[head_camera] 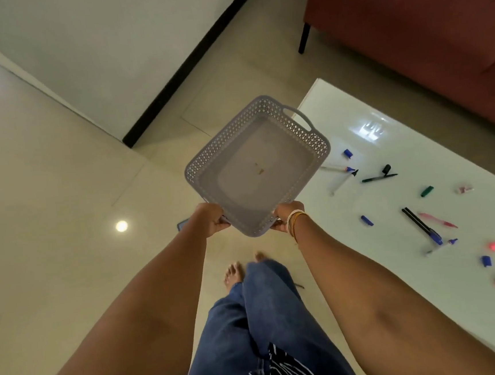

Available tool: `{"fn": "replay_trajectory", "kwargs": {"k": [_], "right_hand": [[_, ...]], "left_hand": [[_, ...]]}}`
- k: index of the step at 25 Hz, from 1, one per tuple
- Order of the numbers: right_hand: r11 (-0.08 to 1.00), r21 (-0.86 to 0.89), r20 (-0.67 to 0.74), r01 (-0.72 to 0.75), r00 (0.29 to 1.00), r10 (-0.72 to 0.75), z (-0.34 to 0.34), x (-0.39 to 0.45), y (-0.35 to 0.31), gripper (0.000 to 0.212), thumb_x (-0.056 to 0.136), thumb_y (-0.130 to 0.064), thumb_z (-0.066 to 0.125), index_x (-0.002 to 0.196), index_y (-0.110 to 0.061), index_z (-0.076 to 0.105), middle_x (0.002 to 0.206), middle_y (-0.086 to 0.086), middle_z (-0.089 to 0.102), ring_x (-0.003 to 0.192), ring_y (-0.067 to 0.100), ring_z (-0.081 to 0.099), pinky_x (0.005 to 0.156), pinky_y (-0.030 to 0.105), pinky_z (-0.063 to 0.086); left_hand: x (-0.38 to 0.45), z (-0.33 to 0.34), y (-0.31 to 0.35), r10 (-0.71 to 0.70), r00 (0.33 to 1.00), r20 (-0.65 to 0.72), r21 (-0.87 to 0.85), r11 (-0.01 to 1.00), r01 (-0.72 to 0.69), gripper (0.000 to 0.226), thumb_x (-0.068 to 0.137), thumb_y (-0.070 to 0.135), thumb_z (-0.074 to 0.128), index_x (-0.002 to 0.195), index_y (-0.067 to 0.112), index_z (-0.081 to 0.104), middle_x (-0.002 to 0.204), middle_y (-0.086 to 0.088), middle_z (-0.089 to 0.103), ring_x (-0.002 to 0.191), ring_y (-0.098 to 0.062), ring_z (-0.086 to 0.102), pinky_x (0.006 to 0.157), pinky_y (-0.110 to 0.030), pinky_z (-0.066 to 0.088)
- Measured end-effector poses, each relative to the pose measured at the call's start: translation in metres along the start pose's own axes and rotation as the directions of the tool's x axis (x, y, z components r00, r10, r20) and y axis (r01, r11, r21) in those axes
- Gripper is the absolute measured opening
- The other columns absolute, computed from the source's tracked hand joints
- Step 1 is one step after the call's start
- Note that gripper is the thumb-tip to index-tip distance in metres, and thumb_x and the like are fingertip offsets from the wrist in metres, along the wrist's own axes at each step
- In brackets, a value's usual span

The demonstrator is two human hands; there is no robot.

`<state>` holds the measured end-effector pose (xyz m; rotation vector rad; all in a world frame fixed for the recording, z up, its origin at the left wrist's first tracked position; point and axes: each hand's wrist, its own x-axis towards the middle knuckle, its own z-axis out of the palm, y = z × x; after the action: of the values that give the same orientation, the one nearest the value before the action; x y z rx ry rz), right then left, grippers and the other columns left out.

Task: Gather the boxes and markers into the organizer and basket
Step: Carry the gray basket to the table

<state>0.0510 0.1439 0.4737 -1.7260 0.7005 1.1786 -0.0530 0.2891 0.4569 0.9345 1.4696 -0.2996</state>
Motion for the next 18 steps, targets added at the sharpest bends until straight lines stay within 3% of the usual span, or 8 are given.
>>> {"fn": "replay_trajectory", "kwargs": {"k": [2,5,7,10,15,18], "right_hand": [[0.999,-0.045,0.004,0.003,1.0,-0.003,0.0,0.015,-0.023,0.039,0.088,0.011,0.051,0.127,0.006,0.05,0.099,0.021,0.062,0.1,0.04,0.064,0.085,0.046,0.057],[1.0,0.025,-0.045,-0.019,0.999,0.02,-0.007,0.039,-0.057,0.034,0.083,0.011,0.058,0.117,0.006,0.058,0.09,0.019,0.067,0.094,0.04,0.067,0.087,0.05,0.057],[0.998,0.053,-0.063,-0.03,0.997,0.034,-0.014,0.053,-0.084,0.032,0.081,0.011,0.06,0.112,0.004,0.061,0.1,0.022,0.069,0.091,0.04,0.068,0.082,0.051,0.058],[0.99,0.14,-0.093,-0.027,0.995,0.04,-0.028,0.068,-0.118,0.03,0.082,0.012,0.06,0.11,0.002,0.062,0.106,0.022,0.069,0.084,0.038,0.067,0.07,0.046,0.06],[0.942,0.335,-0.165,-0.026,0.983,0.086,-0.044,0.122,-0.16,0.043,0.08,0.017,0.051,0.12,0.004,0.057,0.114,0.025,0.066,0.092,0.041,0.067,0.039,0.037,0.055],[0.912,0.409,-0.191,-0.041,0.973,0.129,-0.05,0.16,-0.179,0.039,0.083,0.014,0.049,0.121,0.003,0.053,0.115,0.024,0.065,0.099,0.044,0.065,0.048,0.044,0.059]], "left_hand": [[0.012,0.012,0.027,0.014,1.0,-0.009,0.031,0.999,-0.013,0.024,0.092,-0.013,0.043,0.073,-0.002,0.053,0.07,-0.013,0.055,0.063,-0.02,0.055,0.092,-0.037,0.052],[0.024,0.038,0.069,0.015,1.0,-0.012,0.086,0.996,-0.014,0.02,0.089,-0.014,0.048,0.073,-0.004,0.054,0.07,-0.013,0.055,0.062,-0.019,0.055,0.09,-0.036,0.053],[0.029,0.056,0.101,0.052,0.999,0.014,0.096,0.994,-0.053,0.01,0.088,-0.013,0.052,0.091,-0.005,0.057,0.078,-0.013,0.057,0.067,-0.02,0.057,0.083,-0.035,0.052],[0.04,0.085,0.138,0.077,0.996,0.049,0.142,0.986,-0.084,0.03,0.087,-0.011,0.055,0.116,-0.003,0.056,0.1,-0.014,0.059,0.081,-0.024,0.06,0.08,-0.035,0.054],[0.077,0.145,0.186,0.154,0.988,0.033,0.273,0.949,-0.157,0.028,0.09,0.002,0.058,0.117,0.001,0.058,0.102,-0.013,0.065,0.089,-0.03,0.067,0.078,-0.04,0.059],[0.108,0.18,0.198,0.225,0.974,0.013,0.417,0.884,-0.21,0.029,0.089,0.014,0.058,0.117,0.008,0.06,0.111,-0.013,0.068,0.092,-0.031,0.07,0.075,-0.044,0.061]]}}
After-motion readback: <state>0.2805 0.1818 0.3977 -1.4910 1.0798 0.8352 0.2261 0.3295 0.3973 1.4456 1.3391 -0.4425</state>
